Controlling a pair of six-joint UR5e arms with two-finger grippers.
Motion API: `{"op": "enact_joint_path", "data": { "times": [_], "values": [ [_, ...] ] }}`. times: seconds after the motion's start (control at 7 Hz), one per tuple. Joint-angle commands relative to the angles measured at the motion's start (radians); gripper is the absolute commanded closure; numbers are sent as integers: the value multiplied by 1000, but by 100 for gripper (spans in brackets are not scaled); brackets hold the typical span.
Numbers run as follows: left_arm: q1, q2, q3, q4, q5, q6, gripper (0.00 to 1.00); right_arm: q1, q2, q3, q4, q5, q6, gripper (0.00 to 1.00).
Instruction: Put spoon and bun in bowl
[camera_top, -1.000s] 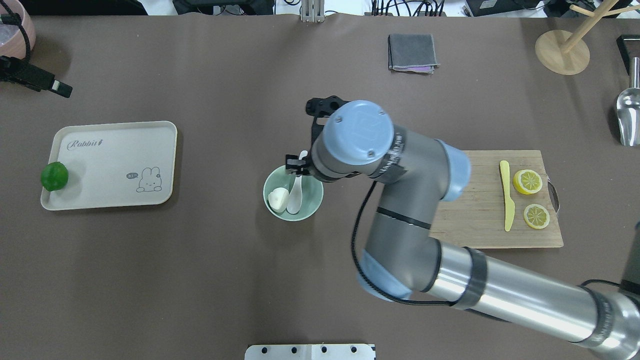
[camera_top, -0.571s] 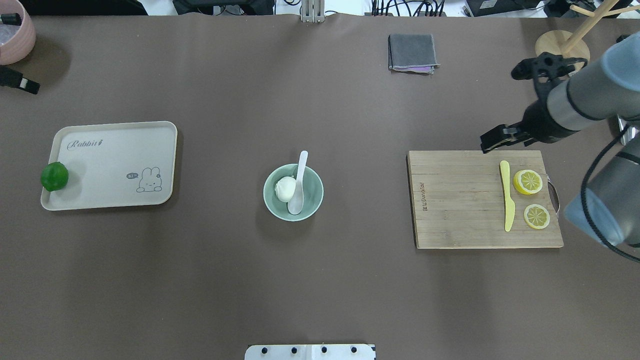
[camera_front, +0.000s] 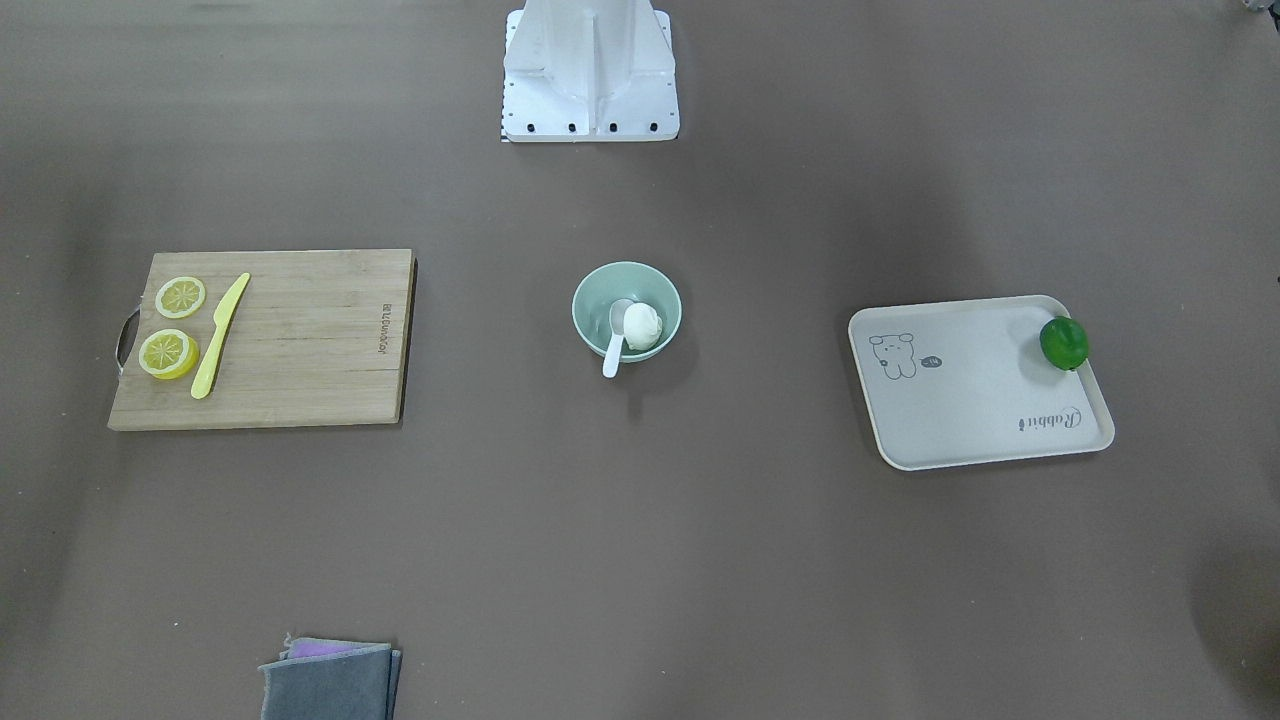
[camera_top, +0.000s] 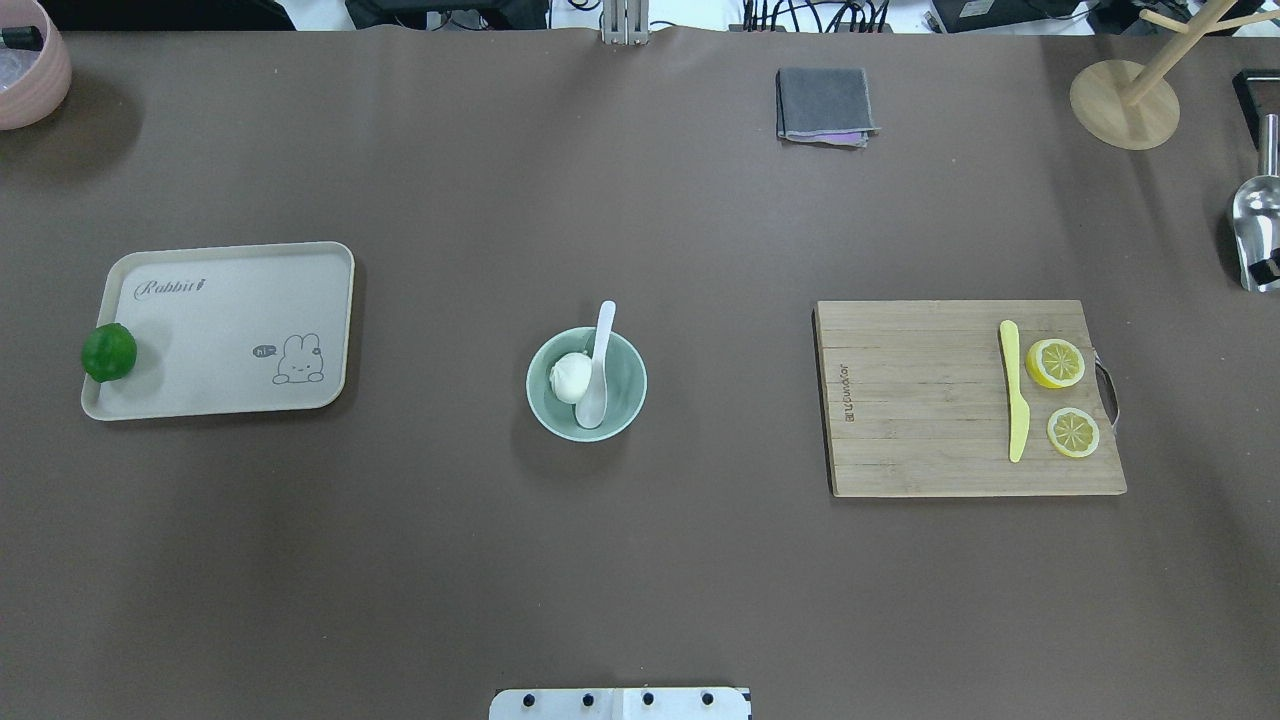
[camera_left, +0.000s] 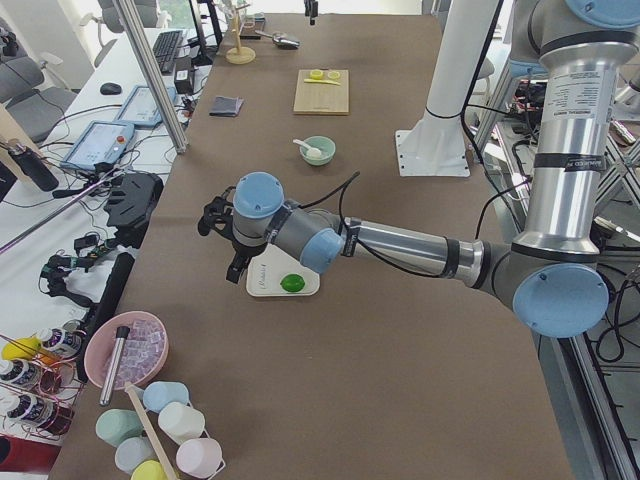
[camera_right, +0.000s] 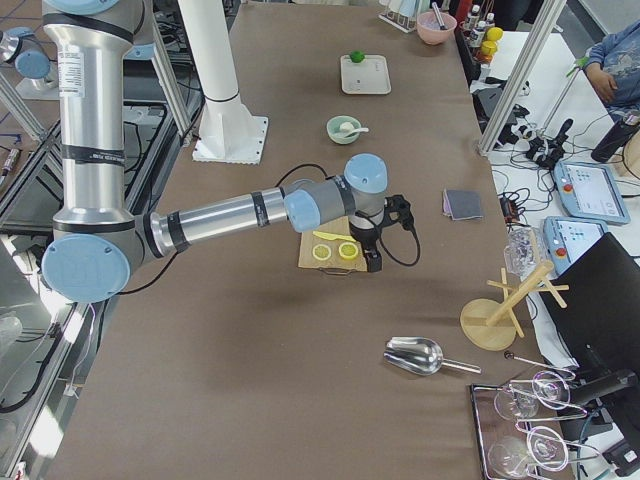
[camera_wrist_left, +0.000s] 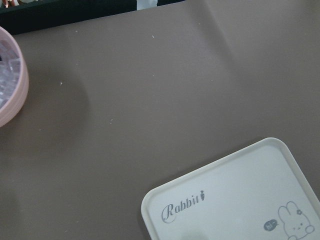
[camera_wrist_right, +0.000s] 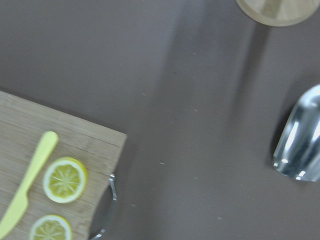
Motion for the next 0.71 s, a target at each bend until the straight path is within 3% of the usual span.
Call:
{"op": "enact_joint_path", "data": {
  "times": [0.0, 0.29, 0.57],
  "values": [
    [-25, 120, -29, 1, 8, 34, 2, 180, -7, -165, -2, 31, -315, 0],
    [-51, 119, -26, 10, 19, 34, 2, 199, -4, -187, -3, 29, -342, 0],
    [-48, 128, -30, 126, 37, 34, 2, 197, 2, -195, -5, 28, -321, 0]
  ]
}}
